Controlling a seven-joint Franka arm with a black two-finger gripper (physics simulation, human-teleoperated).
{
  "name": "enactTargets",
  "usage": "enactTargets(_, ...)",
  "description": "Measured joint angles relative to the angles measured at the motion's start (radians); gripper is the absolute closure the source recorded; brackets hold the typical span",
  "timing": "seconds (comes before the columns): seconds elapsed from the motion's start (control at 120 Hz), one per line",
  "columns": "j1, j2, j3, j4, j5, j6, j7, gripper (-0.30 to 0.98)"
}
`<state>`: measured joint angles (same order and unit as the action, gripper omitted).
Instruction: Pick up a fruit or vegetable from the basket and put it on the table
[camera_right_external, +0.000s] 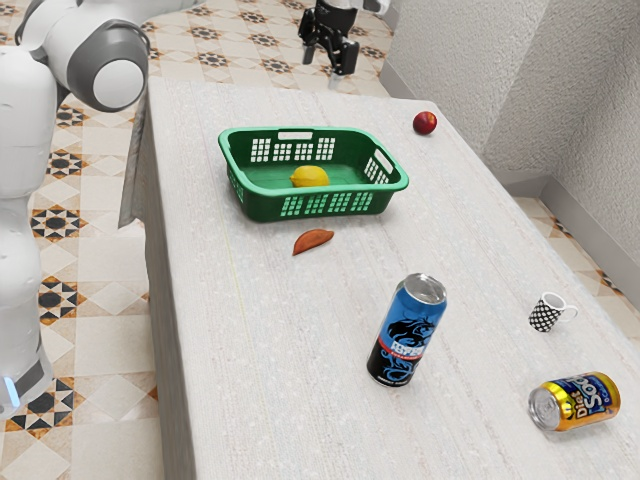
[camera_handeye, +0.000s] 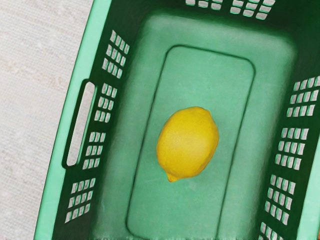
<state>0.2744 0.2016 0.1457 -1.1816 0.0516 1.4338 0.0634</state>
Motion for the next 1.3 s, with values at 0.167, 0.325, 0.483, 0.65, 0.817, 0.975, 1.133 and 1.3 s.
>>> enactTargets(0.167,-0.01,-0.059,-0.002,0.03,0.004,-0.006,0.009,0.0)
enactTargets(0.325,-0.07,-0.178,-0.008,0.039,0.016,-0.011,0.017,0.0)
enactTargets(0.483,-0.152,-0.133,-0.005,-0.056,0.019,-0.013,0.023,0.0)
enactTargets(0.65,-0.149,-0.105,-0.002,-0.082,0.015,-0.014,0.028,0.0)
enactTargets(0.817,-0.144,-0.099,-0.005,-0.084,0.008,-0.025,0.029,0.0)
enactTargets(0.975,-0.209,-0.084,-0.005,-0.119,-0.018,-0.049,-0.013,0.0)
enactTargets(1.133,-0.17,-0.086,0.008,-0.241,-0.046,-0.016,-0.061,0.0)
enactTargets(1.3,-0.156,-0.1,0.011,-0.355,-0.048,0.101,-0.075,0.0)
